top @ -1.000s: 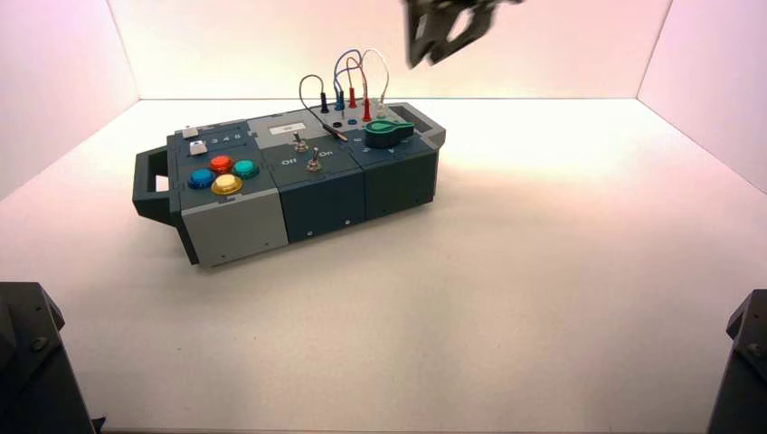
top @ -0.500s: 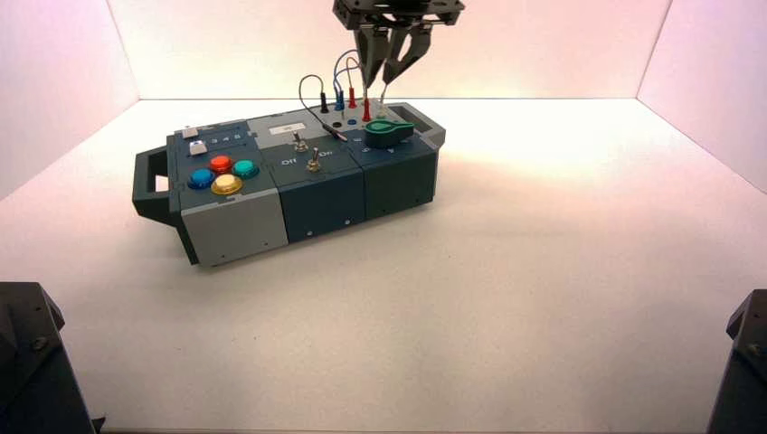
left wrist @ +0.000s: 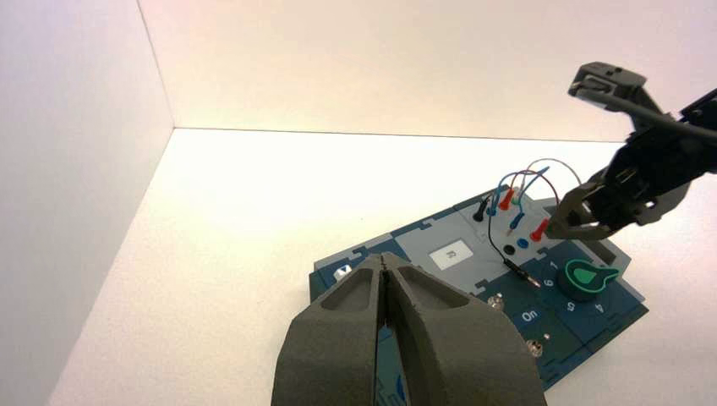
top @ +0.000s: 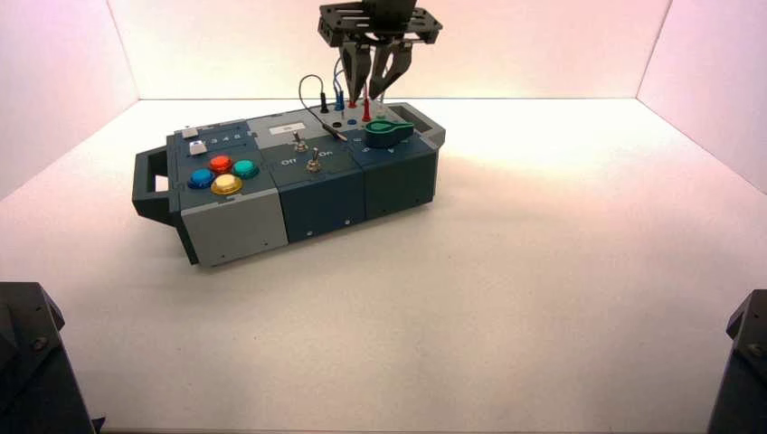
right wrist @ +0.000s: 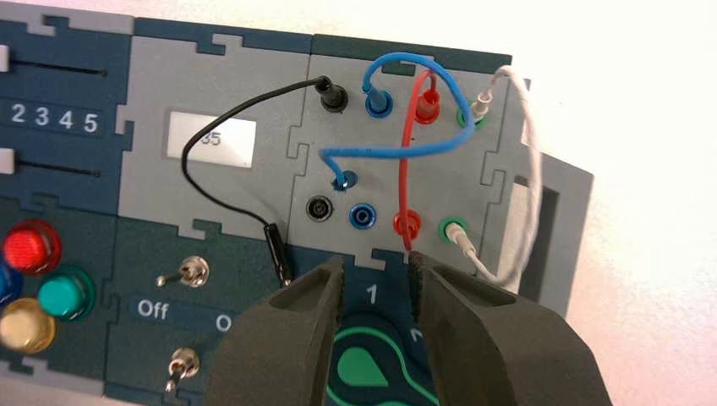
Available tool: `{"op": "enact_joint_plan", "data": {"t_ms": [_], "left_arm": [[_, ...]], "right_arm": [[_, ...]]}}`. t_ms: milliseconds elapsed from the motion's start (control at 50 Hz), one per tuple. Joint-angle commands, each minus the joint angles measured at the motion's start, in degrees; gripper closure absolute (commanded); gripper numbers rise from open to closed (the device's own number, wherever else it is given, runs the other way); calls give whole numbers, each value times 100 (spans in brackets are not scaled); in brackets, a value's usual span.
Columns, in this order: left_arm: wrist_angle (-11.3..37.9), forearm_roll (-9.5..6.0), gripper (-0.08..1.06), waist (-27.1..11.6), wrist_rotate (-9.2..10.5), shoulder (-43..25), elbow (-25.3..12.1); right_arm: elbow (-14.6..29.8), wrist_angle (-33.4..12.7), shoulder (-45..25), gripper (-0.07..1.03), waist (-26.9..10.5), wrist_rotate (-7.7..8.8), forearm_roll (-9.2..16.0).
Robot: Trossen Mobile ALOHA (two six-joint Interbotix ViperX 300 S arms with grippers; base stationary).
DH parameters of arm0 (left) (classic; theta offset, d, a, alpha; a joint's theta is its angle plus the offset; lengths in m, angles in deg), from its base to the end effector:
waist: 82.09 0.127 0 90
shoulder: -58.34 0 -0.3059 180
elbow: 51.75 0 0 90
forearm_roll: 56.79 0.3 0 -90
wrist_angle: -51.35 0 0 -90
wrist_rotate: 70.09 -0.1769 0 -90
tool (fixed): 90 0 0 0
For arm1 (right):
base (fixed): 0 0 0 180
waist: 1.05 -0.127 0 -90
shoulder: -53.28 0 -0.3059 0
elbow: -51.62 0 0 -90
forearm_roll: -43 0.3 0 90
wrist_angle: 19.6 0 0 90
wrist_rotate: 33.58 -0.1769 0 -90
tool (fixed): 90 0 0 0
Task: Pull the red wire.
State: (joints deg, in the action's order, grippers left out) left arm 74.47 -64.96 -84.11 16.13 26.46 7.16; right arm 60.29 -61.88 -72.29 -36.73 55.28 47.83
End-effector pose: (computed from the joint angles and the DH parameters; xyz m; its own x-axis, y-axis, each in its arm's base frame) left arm 0.2015 -0.0170 0.2134 0.9117 -0.0880 -0.4013 0.0599 0.9948 -0.0821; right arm 0.4072 0.3048 0.0751 0.2566 0.2540 -0.9326 -0.5343 0.8413 0.0821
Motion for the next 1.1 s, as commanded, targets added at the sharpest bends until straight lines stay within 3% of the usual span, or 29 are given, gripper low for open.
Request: {"op": "enact_joint_plan", "data": {"t_ms": [20, 700, 860, 1020, 1100], "left_arm": [[-62, -9, 101, -9, 0, -26, -88], [-62, 0, 101, -9, -9, 53, -79], [-62, 0, 101, -9, -9, 114, -79], [-62, -9, 101, 0, -9, 132, -79], [-62, -9, 101, 18, 0, 132, -70]], "right_arm": [[211, 9, 79, 56, -26, 18, 26], [316, -97, -255, 75, 0, -18, -114], [369, -185, -352, 89, 0, -26, -149], [387, -193, -308, 90, 0, -44, -246], [396, -193, -237, 84, 0, -53, -316]]}}
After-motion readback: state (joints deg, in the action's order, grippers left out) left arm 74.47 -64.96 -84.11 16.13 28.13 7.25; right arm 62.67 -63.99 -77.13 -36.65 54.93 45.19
